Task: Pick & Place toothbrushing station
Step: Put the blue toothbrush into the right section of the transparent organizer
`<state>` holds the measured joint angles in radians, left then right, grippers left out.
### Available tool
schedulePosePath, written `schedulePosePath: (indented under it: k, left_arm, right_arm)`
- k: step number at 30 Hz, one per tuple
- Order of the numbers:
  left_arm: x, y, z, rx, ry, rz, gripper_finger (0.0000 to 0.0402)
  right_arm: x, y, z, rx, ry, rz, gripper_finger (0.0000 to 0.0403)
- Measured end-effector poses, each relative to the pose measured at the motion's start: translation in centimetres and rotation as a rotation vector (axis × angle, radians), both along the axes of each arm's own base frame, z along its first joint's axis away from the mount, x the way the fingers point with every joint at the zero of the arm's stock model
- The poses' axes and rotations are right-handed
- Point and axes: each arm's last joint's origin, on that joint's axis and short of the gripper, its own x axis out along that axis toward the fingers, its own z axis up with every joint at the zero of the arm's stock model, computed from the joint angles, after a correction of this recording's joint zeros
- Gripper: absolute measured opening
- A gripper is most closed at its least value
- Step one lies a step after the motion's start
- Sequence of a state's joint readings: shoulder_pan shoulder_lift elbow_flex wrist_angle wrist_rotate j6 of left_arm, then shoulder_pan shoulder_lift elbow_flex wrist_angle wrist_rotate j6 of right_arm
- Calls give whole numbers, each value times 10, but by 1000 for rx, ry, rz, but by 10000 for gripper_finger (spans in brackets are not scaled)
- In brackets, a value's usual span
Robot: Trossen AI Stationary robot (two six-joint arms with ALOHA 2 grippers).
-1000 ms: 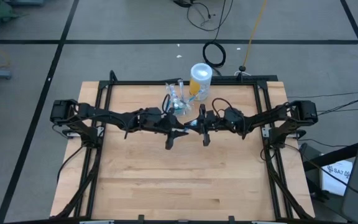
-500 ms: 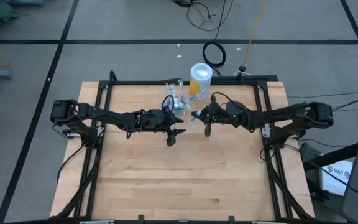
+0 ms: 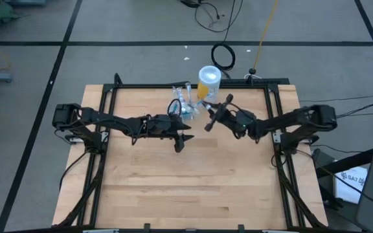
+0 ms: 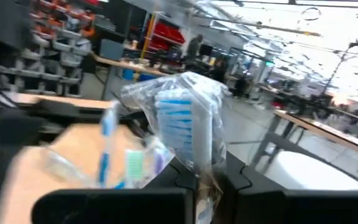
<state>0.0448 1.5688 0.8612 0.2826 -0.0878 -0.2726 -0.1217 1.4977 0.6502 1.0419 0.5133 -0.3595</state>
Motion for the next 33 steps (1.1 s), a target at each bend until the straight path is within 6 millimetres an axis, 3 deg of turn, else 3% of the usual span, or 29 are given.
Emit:
schedulePosePath:
  k: [4,10,17,23,33]
  left_arm:
    - [-1,-3,-2,-2,26,-8,225]
    - [-2,-7,-4,2,52,-24,225]
    - [-2,-8,-4,2,49,-25,225]
    - [-2,-8,-4,2,48,-24,225]
    - [-2,-8,-4,3,47,-25,225]
  right_arm:
    - [3,-18,-12,27,-4,-17,7]
    - [3,-40,-16,216,-49,-18,10]
    - [10,-48,-20,334,51,-22,9]
    - [9,-50,-21,379,37,-33,9]
    - [12,-70,-48,456,46,-98,12]
